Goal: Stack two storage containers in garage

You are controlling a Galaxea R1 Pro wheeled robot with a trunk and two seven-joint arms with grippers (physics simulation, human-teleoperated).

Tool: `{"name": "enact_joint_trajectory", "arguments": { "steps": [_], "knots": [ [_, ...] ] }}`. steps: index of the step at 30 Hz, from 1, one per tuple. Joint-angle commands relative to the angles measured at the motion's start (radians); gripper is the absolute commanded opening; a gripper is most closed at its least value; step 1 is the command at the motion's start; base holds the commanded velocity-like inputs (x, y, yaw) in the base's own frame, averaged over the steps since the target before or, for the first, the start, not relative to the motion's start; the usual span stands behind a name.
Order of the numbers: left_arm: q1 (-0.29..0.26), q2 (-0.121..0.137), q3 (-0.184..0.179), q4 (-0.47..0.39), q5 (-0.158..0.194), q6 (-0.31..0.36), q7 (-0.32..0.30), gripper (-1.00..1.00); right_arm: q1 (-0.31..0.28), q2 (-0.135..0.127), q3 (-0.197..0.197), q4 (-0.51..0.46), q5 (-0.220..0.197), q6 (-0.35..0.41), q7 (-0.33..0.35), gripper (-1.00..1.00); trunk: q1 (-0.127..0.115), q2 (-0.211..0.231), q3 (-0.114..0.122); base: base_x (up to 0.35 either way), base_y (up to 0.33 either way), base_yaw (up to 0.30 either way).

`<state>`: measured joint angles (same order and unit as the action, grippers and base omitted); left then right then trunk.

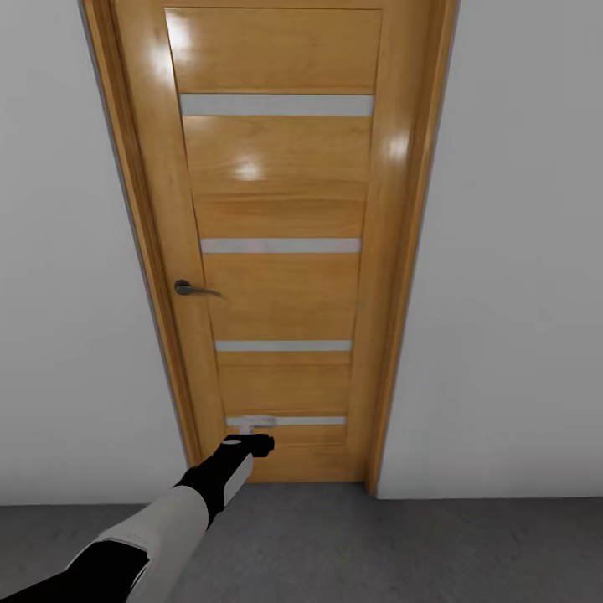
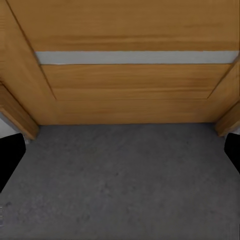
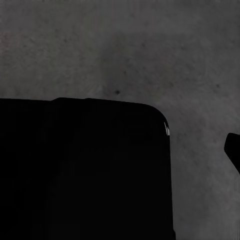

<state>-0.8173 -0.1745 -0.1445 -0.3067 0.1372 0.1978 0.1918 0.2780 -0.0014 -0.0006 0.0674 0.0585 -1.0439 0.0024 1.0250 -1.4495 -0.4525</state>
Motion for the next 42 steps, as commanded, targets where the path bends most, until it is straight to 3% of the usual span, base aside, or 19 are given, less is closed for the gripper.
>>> {"name": "enact_joint_trajectory", "arguments": {
  "steps": [1, 12, 26, 42],
  "knots": [
    [0.000, 0.001, -0.007, -0.002, 0.009, 0.005, 0.008, 1.00, 0.000, 0.000, -0.001, 0.001, 0.003, -0.003, 0.000, 1.00, 0.000, -0.001, -0.001, 0.000, 0.000, 0.170],
    [0.000, 0.001, -0.006, -0.002, 0.010, 0.003, 0.011, 1.00, 0.000, 0.000, -0.001, 0.001, 0.003, -0.003, 0.001, 1.00, 0.000, -0.001, -0.001, 0.000, 0.000, 0.211],
    [0.000, 0.001, -0.006, -0.002, 0.010, 0.006, 0.003, 1.00, 0.000, 0.000, -0.001, 0.001, 0.003, -0.003, 0.002, 1.00, 0.000, -0.001, -0.001, 0.155, 0.141, 0.010],
    [0.000, 0.002, -0.006, -0.001, 0.009, 0.006, 0.010, 1.00, 0.000, 0.000, -0.001, 0.001, 0.003, -0.003, 0.001, 1.00, 0.000, -0.001, -0.001, 0.015, 0.013, 0.024]
  ]
}}
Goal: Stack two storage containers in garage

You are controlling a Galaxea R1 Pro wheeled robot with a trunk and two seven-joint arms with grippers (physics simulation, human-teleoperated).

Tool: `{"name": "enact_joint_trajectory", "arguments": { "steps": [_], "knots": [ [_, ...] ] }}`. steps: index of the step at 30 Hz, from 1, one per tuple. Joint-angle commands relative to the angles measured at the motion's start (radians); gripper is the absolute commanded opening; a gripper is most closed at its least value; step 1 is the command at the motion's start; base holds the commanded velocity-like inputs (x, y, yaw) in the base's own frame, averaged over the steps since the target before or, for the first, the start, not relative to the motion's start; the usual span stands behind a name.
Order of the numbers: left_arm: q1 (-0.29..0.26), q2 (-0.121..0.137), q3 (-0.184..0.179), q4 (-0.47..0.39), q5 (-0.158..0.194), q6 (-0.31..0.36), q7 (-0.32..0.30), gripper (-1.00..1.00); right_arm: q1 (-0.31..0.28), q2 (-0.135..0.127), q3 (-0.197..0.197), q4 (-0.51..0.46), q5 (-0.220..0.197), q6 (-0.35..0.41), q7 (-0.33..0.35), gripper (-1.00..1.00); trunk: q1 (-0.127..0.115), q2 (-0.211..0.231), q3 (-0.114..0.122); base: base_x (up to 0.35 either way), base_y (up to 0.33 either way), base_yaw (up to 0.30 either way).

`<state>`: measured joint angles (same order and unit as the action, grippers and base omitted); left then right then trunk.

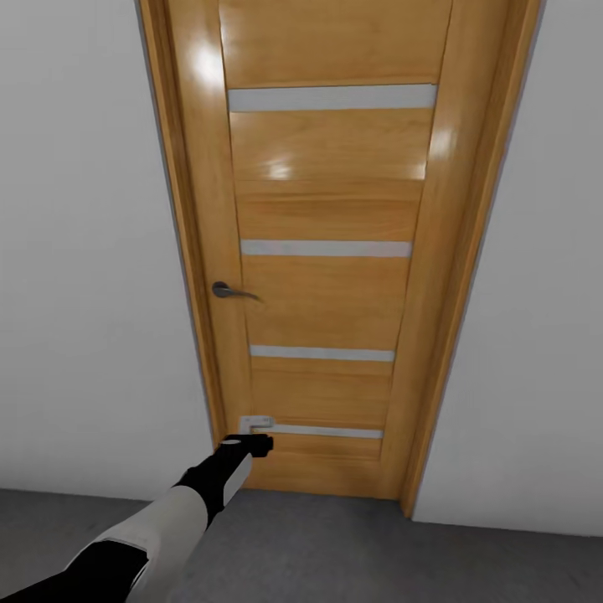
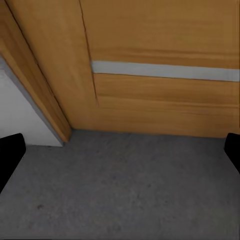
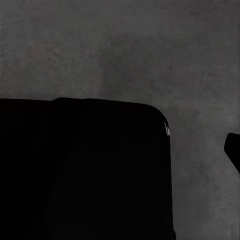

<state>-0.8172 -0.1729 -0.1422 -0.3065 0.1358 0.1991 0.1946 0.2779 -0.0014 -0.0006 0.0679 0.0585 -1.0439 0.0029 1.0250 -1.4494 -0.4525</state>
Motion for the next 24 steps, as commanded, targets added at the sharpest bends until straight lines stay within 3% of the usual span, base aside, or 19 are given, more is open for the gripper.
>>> {"name": "enact_joint_trajectory", "arguments": {
  "steps": [1, 7, 14, 24],
  "knots": [
    [0.000, 0.004, -0.008, -0.002, 0.010, 0.005, 0.007, 1.00, 0.000, 0.000, -0.001, 0.001, 0.003, -0.003, 0.000, 1.00, 0.000, -0.001, -0.001, 0.000, 0.000, 0.216],
    [0.000, 0.010, -0.008, -0.002, 0.011, 0.005, 0.008, 1.00, 0.000, 0.000, -0.001, 0.001, 0.003, -0.003, 0.000, 1.00, 0.000, -0.001, -0.001, 0.000, 0.000, 0.252],
    [-0.001, 0.009, -0.009, -0.002, 0.012, 0.005, 0.004, 1.00, 0.000, 0.000, -0.001, 0.001, 0.003, -0.003, 0.000, 1.00, 0.000, -0.001, -0.001, 0.020, 0.009, 0.056],
    [0.000, 0.010, -0.011, -0.002, 0.012, 0.006, 0.000, 1.00, 0.000, 0.000, -0.001, 0.001, 0.003, -0.003, 0.000, 1.00, 0.000, -0.001, -0.001, 0.272, 0.107, 0.003]
  ]
}}
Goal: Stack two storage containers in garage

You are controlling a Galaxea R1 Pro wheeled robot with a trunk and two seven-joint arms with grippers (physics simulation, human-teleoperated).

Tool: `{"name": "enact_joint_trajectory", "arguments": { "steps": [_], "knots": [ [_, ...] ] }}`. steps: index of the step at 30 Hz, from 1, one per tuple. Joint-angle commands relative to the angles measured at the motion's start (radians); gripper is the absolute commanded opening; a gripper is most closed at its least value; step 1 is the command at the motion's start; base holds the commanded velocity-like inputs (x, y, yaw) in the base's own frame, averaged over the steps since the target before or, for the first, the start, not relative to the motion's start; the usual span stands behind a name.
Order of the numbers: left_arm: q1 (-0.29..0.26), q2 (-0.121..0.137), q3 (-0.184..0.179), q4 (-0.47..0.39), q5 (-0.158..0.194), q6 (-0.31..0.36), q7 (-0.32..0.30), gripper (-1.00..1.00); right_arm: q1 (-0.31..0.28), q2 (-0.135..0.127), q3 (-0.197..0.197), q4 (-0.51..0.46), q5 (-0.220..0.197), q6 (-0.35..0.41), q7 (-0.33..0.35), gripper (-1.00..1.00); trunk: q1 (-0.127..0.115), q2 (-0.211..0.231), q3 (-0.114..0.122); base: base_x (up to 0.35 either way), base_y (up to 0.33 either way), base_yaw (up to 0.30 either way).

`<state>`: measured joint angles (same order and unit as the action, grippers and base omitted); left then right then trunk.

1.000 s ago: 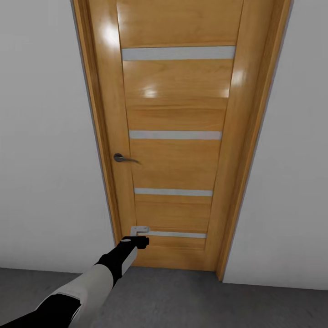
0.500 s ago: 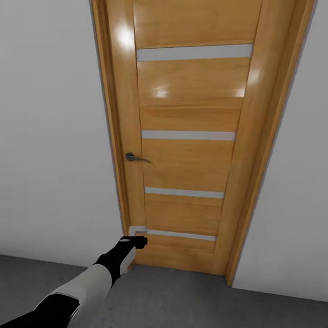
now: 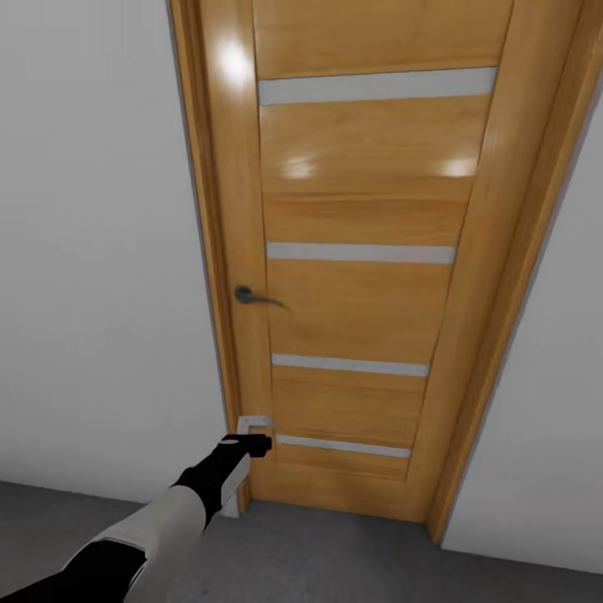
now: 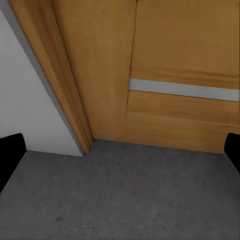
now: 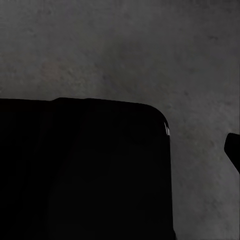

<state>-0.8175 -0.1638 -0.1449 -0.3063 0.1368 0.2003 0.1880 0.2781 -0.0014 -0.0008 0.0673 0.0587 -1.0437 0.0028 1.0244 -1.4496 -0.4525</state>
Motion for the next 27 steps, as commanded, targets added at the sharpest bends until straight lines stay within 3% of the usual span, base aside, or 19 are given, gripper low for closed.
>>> {"name": "enact_joint_trajectory", "arguments": {
  "steps": [1, 11, 27],
  "knots": [
    [0.000, 0.001, -0.009, -0.002, 0.011, 0.005, 0.007, 1.00, 0.000, 0.000, -0.001, 0.001, 0.002, -0.004, 0.000, 1.00, 0.001, 0.000, -0.001, 0.309, 0.121, 0.000],
    [0.000, 0.001, -0.007, -0.002, 0.011, 0.004, 0.011, 1.00, 0.000, 0.000, -0.002, 0.002, 0.001, -0.004, 0.000, 1.00, 0.001, 0.000, -0.001, 0.268, 0.107, -0.183],
    [0.000, 0.002, -0.007, -0.002, 0.010, 0.002, 0.015, 1.00, 0.000, 0.000, -0.001, 0.001, 0.002, -0.004, 0.000, 1.00, 0.001, 0.000, 0.003, 0.015, 0.007, -0.222]
  ]
}}
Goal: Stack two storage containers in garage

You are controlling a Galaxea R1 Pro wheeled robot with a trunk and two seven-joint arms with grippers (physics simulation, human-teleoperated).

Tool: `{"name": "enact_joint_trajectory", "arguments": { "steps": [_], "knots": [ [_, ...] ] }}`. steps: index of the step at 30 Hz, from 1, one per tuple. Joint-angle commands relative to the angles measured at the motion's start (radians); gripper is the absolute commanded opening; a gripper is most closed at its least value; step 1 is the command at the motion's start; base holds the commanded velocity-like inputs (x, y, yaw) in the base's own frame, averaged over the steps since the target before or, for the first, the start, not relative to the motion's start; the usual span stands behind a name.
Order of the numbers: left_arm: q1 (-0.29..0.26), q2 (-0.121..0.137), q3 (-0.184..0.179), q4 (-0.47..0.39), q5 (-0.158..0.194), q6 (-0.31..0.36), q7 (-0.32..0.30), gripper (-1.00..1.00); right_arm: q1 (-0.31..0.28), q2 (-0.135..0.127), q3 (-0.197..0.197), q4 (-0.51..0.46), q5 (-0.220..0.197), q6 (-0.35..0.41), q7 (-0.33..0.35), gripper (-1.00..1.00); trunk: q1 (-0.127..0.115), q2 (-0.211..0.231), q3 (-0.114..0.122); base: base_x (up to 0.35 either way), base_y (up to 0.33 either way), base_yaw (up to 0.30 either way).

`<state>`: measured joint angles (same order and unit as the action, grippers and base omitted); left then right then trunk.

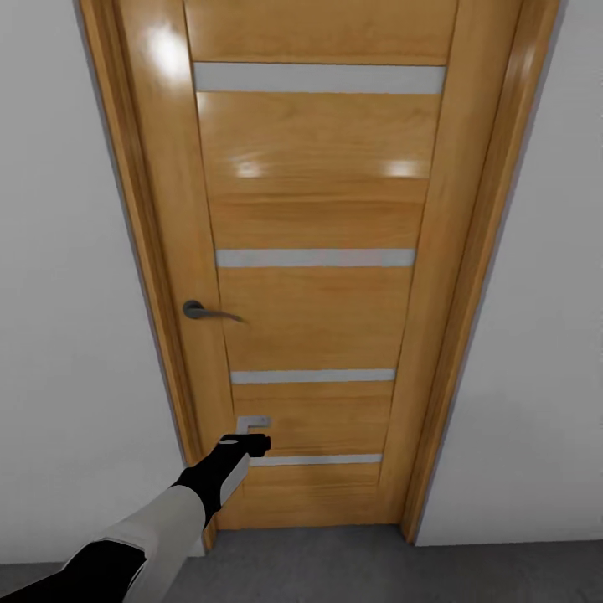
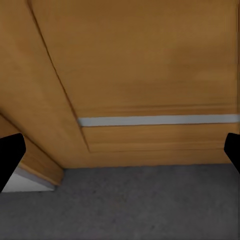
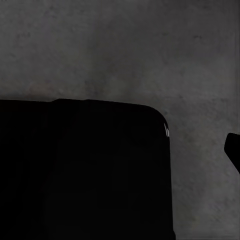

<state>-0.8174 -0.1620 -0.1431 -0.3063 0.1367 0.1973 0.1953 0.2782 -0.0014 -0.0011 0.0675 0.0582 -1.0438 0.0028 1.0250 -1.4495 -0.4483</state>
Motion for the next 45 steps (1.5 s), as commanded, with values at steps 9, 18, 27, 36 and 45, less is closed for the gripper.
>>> {"name": "enact_joint_trajectory", "arguments": {
  "steps": [9, 18, 27, 36, 45],
  "knots": [
    [0.000, 0.000, -0.008, -0.002, 0.011, 0.006, 0.007, 1.00, -0.001, 0.000, -0.001, 0.001, 0.003, -0.003, 0.000, 1.00, 0.000, -0.001, -0.001, 0.000, 0.000, -0.016],
    [0.000, -0.002, -0.007, -0.002, 0.012, 0.008, 0.004, 1.00, -0.001, 0.000, 0.000, 0.001, 0.002, -0.003, 0.000, 1.00, 0.000, -0.001, -0.001, 0.166, 0.138, -0.001],
    [0.000, -0.003, -0.009, -0.002, 0.011, 0.007, 0.006, 1.00, -0.001, 0.000, -0.001, 0.001, 0.003, -0.003, 0.000, 1.00, 0.000, -0.001, -0.001, 0.213, 0.178, 0.000],
    [-0.001, -0.006, -0.015, -0.010, 0.013, 0.011, 0.006, 1.00, -0.001, 0.000, 0.000, 0.001, 0.003, -0.003, 0.000, 1.00, 0.000, -0.001, -0.001, 0.022, 0.018, 0.000],
    [-0.002, -0.004, -0.015, -0.102, 0.009, 0.070, 0.001, 1.00, -0.001, 0.000, -0.001, 0.000, 0.003, -0.003, 0.000, 1.00, 0.000, -0.001, -0.001, 0.000, 0.000, 0.000]
  ]
}}
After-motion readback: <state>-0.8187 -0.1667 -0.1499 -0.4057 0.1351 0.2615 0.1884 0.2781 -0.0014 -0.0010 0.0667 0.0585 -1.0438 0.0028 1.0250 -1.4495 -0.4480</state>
